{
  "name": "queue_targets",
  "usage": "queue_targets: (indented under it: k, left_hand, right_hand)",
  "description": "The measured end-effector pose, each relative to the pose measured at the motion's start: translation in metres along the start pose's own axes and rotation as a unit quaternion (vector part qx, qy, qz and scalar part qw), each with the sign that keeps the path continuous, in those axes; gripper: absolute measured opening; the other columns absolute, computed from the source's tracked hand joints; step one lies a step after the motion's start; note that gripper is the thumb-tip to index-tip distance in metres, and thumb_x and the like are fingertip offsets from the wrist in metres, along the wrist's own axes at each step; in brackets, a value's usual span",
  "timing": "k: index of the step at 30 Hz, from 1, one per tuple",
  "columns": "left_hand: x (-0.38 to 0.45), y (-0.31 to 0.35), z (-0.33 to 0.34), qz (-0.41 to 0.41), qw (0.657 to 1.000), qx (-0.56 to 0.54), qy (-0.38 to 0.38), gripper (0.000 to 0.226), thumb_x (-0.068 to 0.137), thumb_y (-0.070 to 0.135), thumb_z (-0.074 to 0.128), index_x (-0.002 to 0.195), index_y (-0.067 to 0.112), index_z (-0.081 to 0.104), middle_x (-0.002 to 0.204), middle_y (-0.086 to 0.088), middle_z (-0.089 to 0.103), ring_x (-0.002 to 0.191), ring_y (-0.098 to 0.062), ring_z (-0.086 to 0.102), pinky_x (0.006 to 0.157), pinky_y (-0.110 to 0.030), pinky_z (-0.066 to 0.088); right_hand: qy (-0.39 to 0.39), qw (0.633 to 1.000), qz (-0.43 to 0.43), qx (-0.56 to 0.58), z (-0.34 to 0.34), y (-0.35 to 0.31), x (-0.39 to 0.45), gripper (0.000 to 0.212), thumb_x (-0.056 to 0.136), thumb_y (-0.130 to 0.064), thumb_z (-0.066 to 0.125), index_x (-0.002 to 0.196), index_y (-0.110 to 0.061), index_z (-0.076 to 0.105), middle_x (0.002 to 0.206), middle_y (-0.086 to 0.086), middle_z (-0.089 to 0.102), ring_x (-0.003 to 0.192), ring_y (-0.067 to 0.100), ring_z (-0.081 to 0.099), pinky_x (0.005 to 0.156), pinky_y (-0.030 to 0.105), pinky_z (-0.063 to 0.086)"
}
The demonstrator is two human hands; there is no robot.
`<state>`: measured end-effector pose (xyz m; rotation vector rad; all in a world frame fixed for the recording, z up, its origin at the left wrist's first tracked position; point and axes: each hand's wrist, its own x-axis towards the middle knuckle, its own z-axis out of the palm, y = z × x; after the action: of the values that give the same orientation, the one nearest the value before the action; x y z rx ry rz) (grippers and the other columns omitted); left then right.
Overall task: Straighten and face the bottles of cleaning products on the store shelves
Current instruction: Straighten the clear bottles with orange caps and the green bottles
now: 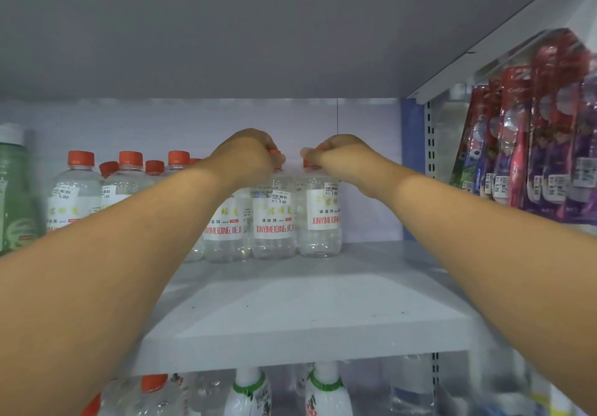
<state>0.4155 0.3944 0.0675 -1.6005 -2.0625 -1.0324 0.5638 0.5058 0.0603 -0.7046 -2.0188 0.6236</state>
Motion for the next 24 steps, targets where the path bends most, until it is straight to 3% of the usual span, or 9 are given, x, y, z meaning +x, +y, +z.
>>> queue_targets:
  k: [3, 4, 6, 9, 13, 16, 20, 24]
  left_hand:
    - [-0.003, 0.0, -0.001, 0.019, 1.0, 0.007, 0.002, 0.027, 0.103, 0.029, 0.057, 0.124, 0.019, 0.07, 0.111, 0.004, 0.064, 0.079, -0.013, 0.058, 0.067, -0.024, 0.044]
    - [-0.005, 0.0, -0.001, 0.021, 1.0, 0.01, 0.007, 0.027, 0.103, 0.029, 0.056, 0.125, 0.02, 0.069, 0.108, 0.005, 0.064, 0.072, -0.011, 0.057, 0.065, -0.023, 0.045]
    - [-0.005, 0.001, 0.0, 0.007, 1.0, 0.008, 0.029, 0.027, 0.1, 0.034, 0.059, 0.12, 0.02, 0.07, 0.107, 0.002, 0.068, 0.066, -0.014, 0.065, 0.071, -0.029, 0.057]
    - [-0.006, 0.003, -0.001, -0.026, 0.999, -0.012, 0.036, 0.032, 0.095, 0.043, 0.069, 0.101, 0.012, 0.074, 0.095, -0.009, 0.075, 0.062, -0.021, 0.073, 0.08, -0.039, 0.063]
    - [-0.007, 0.005, -0.002, -0.041, 0.999, -0.025, 0.016, 0.024, 0.096, 0.036, 0.07, 0.105, 0.014, 0.073, 0.087, -0.004, 0.075, 0.056, -0.017, 0.07, 0.077, -0.033, 0.06]
    - [-0.008, 0.005, -0.001, -0.043, 0.998, -0.037, 0.015, 0.023, 0.098, 0.034, 0.069, 0.112, 0.016, 0.071, 0.093, 0.001, 0.071, 0.059, -0.016, 0.07, 0.073, -0.03, 0.057]
    - [-0.011, 0.007, -0.002, -0.04, 0.999, -0.03, 0.0, 0.026, 0.101, 0.031, 0.064, 0.121, 0.016, 0.069, 0.111, -0.005, 0.071, 0.076, -0.024, 0.074, 0.087, -0.038, 0.06]
    - [-0.011, 0.011, -0.004, -0.057, 0.998, -0.017, -0.034, 0.026, 0.104, 0.019, 0.059, 0.13, 0.019, 0.062, 0.111, -0.004, 0.068, 0.089, -0.029, 0.075, 0.093, -0.042, 0.06]
  right_hand:
    - [-0.009, 1.0, 0.007, 0.011, -0.003, 0.002, 0.0, 0.021, 0.095, -0.033, 0.068, 0.102, -0.014, 0.075, 0.097, -0.001, 0.079, 0.089, 0.017, 0.069, 0.07, 0.028, 0.053]
    - [-0.006, 1.0, 0.002, 0.003, -0.003, 0.003, 0.001, 0.022, 0.094, -0.034, 0.069, 0.103, -0.015, 0.075, 0.097, -0.002, 0.078, 0.088, 0.017, 0.069, 0.07, 0.028, 0.053]
    - [0.008, 1.0, -0.004, -0.005, 0.0, 0.004, 0.001, 0.025, 0.093, -0.037, 0.072, 0.104, -0.014, 0.073, 0.106, -0.001, 0.077, 0.096, 0.018, 0.069, 0.083, 0.035, 0.058]
    - [0.021, 1.0, -0.008, -0.007, 0.004, 0.004, 0.0, 0.03, 0.091, -0.038, 0.073, 0.105, -0.011, 0.07, 0.119, 0.003, 0.073, 0.105, 0.022, 0.068, 0.098, 0.043, 0.056]
    - [0.026, 1.0, -0.007, 0.0, 0.003, 0.005, -0.002, 0.034, 0.091, -0.045, 0.072, 0.1, -0.013, 0.073, 0.107, 0.004, 0.075, 0.098, 0.021, 0.069, 0.089, 0.037, 0.058]
    - [0.012, 1.0, -0.004, 0.009, 0.002, 0.006, 0.0, 0.027, 0.091, -0.038, 0.071, 0.103, -0.014, 0.073, 0.113, 0.002, 0.074, 0.102, 0.022, 0.069, 0.09, 0.04, 0.059]
    - [0.016, 1.0, 0.002, 0.008, 0.002, 0.006, 0.0, 0.027, 0.091, -0.035, 0.073, 0.106, -0.014, 0.072, 0.116, 0.0, 0.073, 0.102, 0.021, 0.069, 0.092, 0.044, 0.059]
    - [0.02, 1.0, -0.006, 0.021, 0.002, 0.007, -0.001, 0.031, 0.091, -0.04, 0.074, 0.108, -0.014, 0.072, 0.108, -0.001, 0.074, 0.099, 0.018, 0.069, 0.082, 0.035, 0.059]
